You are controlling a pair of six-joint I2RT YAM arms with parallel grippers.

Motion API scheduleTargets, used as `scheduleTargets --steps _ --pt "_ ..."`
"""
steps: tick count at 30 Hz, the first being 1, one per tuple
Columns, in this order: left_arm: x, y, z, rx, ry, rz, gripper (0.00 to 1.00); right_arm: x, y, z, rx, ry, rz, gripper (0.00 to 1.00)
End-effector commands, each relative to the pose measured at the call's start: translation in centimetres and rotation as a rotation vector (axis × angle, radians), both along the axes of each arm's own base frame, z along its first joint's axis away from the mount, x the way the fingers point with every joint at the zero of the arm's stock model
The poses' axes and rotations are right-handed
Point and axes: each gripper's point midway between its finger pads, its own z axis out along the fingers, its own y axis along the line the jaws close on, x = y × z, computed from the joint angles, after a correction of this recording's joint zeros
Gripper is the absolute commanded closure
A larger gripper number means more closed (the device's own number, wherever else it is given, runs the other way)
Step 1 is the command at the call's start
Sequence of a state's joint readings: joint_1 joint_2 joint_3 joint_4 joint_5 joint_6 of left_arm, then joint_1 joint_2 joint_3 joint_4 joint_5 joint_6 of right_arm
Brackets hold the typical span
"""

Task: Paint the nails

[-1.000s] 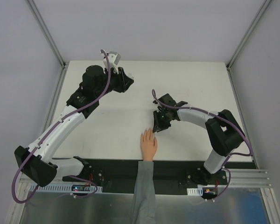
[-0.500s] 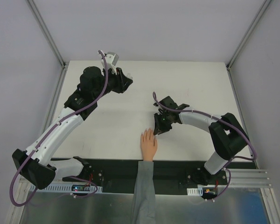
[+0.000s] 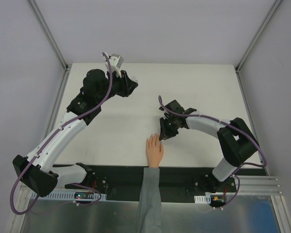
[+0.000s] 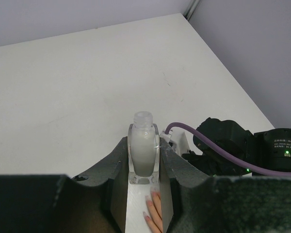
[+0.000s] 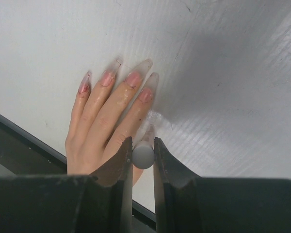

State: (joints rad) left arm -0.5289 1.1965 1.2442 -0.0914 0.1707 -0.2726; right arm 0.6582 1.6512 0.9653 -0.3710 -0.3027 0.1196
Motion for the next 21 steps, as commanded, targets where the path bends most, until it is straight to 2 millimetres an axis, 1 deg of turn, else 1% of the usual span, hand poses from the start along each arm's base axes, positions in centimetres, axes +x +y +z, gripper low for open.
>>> scheduleTargets --steps 1,10,21 --pt "0.2 0.6 2.1 -0.02 -0.068 0.024 1.0 1.0 1.3 1.3 0.037 -0.025 0.009 1.0" --pt "0.5 0.4 1.9 -0.014 -0.064 0.02 1.0 1.7 1.2 0.9 0.025 -0.008 -0.004 1.0" --pt "0.9 0.4 2.2 -0.014 -0.069 0.023 1.0 2.6 0.7 0.8 0.014 -0.001 -0.035 1.0"
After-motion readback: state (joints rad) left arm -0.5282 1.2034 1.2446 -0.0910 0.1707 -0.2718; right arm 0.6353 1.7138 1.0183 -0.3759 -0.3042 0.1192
